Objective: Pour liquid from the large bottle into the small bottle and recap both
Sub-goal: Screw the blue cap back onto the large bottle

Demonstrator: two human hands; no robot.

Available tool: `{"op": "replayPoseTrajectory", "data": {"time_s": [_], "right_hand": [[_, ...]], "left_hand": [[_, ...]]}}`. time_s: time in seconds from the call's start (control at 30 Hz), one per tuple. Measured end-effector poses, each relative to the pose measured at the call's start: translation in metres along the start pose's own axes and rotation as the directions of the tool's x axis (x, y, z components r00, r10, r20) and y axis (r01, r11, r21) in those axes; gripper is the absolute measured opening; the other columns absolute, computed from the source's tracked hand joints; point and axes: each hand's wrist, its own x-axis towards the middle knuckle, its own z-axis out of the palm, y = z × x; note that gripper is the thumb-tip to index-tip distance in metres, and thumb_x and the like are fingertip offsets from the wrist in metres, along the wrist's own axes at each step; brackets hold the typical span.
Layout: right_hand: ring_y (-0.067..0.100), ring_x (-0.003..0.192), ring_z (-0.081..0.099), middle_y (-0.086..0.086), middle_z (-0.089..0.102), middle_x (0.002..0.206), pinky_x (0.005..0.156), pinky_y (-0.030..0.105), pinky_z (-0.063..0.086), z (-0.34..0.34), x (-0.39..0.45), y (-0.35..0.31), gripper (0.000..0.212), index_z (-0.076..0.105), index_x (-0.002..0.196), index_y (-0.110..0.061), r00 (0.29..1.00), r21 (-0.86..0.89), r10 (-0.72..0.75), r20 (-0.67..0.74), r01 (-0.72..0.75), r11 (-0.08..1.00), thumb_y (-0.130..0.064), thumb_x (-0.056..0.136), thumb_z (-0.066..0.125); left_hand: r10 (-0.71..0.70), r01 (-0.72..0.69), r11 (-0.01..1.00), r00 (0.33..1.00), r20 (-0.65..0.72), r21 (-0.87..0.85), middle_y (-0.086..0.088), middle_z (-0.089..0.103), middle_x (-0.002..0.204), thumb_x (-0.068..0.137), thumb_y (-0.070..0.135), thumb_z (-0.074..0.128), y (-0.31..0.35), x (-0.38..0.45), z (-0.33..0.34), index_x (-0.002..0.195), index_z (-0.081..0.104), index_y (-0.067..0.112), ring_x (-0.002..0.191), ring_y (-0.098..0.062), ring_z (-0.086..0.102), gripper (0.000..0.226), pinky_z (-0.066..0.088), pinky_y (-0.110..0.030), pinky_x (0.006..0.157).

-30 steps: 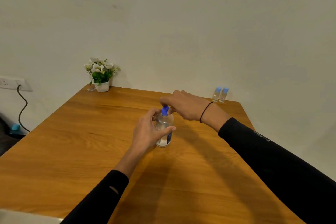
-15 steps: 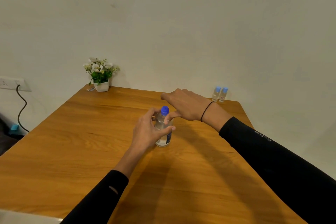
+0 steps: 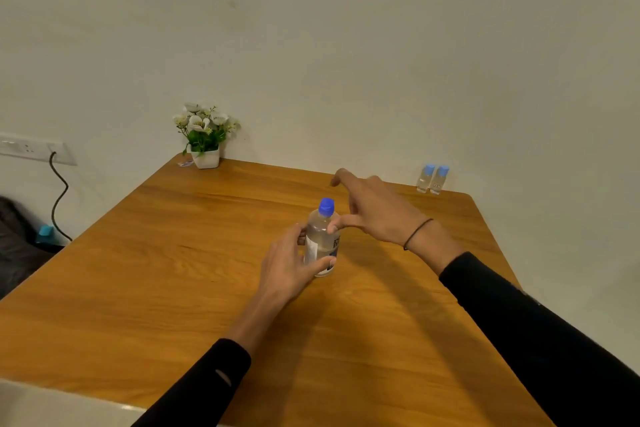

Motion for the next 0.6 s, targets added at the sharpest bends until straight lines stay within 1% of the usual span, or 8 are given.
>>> {"op": "replayPoseTrajectory", "data": {"time_s": [0.07, 0.17, 0.27, 0.33, 0.37, 0.47, 0.53, 0.6], "right_hand": [[0.004, 0.062, 0.061, -0.005, 0.066, 0.077, 0.056, 0.024, 0.046, 0.011, -0.012, 0.003, 0.081, 0.046, 0.138, -0.024, 0.996, 0.152, 0.087, 0.001, -0.086, 0.985, -0.064, 0.076, 0.081], [0.006, 0.06, 0.066, 0.001, 0.07, 0.082, 0.058, 0.026, 0.056, 0.037, -0.03, 0.011, 0.073, 0.047, 0.138, -0.026, 0.979, 0.289, 0.205, -0.011, -0.193, 0.938, -0.06, 0.081, 0.076], [0.003, 0.065, 0.067, -0.002, 0.068, 0.082, 0.059, 0.017, 0.055, 0.069, -0.041, 0.021, 0.073, 0.048, 0.138, -0.03, 0.961, 0.321, 0.275, 0.028, -0.269, 0.908, -0.067, 0.078, 0.065], [0.003, 0.081, 0.067, -0.008, 0.068, 0.094, 0.07, 0.024, 0.059, 0.091, -0.042, 0.032, 0.064, 0.047, 0.136, -0.036, 0.956, 0.309, 0.28, 0.091, -0.294, 0.905, -0.067, 0.082, 0.063], [0.007, 0.096, 0.066, -0.011, 0.066, 0.107, 0.081, 0.03, 0.06, 0.102, -0.04, 0.039, 0.059, 0.046, 0.136, -0.039, 0.954, 0.27, 0.272, 0.126, -0.297, 0.916, -0.065, 0.086, 0.064], [0.016, 0.138, 0.042, -0.008, 0.045, 0.149, 0.112, 0.044, 0.04, 0.124, -0.02, 0.054, 0.059, 0.039, 0.146, -0.043, 0.945, 0.005, 0.235, 0.229, -0.243, 0.97, -0.063, 0.095, 0.06], [0.021, 0.149, 0.029, -0.006, 0.032, 0.161, 0.118, 0.054, 0.029, 0.126, 0.003, 0.061, 0.066, 0.034, 0.152, -0.047, 0.923, -0.045, 0.238, 0.303, -0.236, 0.971, -0.065, 0.094, 0.06], [0.024, 0.152, 0.024, -0.005, 0.027, 0.164, 0.118, 0.059, 0.025, 0.122, 0.029, 0.067, 0.075, 0.032, 0.153, -0.05, 0.888, -0.036, 0.24, 0.391, -0.246, 0.969, -0.062, 0.089, 0.069]], "left_hand": [[0.009, -0.009, 1.0, 1.0, -0.002, 0.027, 0.01, 0.07, 0.136, 0.071, 0.062, 0.088, -0.006, 0.003, 0.0, 0.143, 0.055, 0.034, 0.12, -0.009, 0.065, 0.084, 0.063, -0.045, 0.094], [0.007, -0.007, 0.998, 1.0, -0.002, 0.061, 0.01, 0.07, 0.137, 0.072, 0.067, 0.085, -0.016, 0.014, -0.008, 0.146, 0.053, 0.035, 0.116, -0.007, 0.064, 0.086, 0.063, -0.042, 0.093], [-0.044, 0.045, 0.997, 0.999, -0.01, 0.057, 0.008, 0.065, 0.144, 0.077, 0.058, 0.088, -0.031, 0.038, -0.03, 0.152, 0.05, 0.034, 0.128, -0.013, 0.061, 0.087, 0.058, -0.043, 0.102], [-0.087, 0.088, 0.995, 0.996, -0.018, 0.049, 0.004, 0.061, 0.15, 0.08, 0.049, 0.089, -0.043, 0.062, -0.046, 0.154, 0.048, 0.031, 0.135, -0.018, 0.058, 0.086, 0.053, -0.043, 0.109], [-0.114, 0.115, 0.993, 0.993, -0.022, 0.036, 0.002, 0.059, 0.152, 0.082, 0.043, 0.089, -0.048, 0.076, -0.053, 0.155, 0.048, 0.029, 0.138, -0.019, 0.056, 0.085, 0.051, -0.042, 0.111], [-0.161, 0.162, 0.987, 0.986, -0.042, 0.016, -0.002, 0.06, 0.151, 0.084, 0.03, 0.089, -0.065, 0.12, -0.074, 0.151, 0.051, 0.021, 0.137, -0.022, 0.057, 0.077, 0.046, -0.031, 0.102], [-0.168, 0.169, 0.985, 0.985, -0.047, 0.026, -0.005, 0.062, 0.148, 0.085, 0.025, 0.09, -0.076, 0.149, -0.085, 0.148, 0.054, 0.017, 0.135, -0.023, 0.058, 0.074, 0.047, -0.031, 0.101], [-0.175, 0.177, 0.984, 0.983, -0.056, 0.031, -0.007, 0.063, 0.146, 0.085, 0.022, 0.09, -0.087, 0.177, -0.092, 0.147, 0.055, 0.014, 0.135, -0.025, 0.059, 0.072, 0.046, -0.031, 0.1]]}}
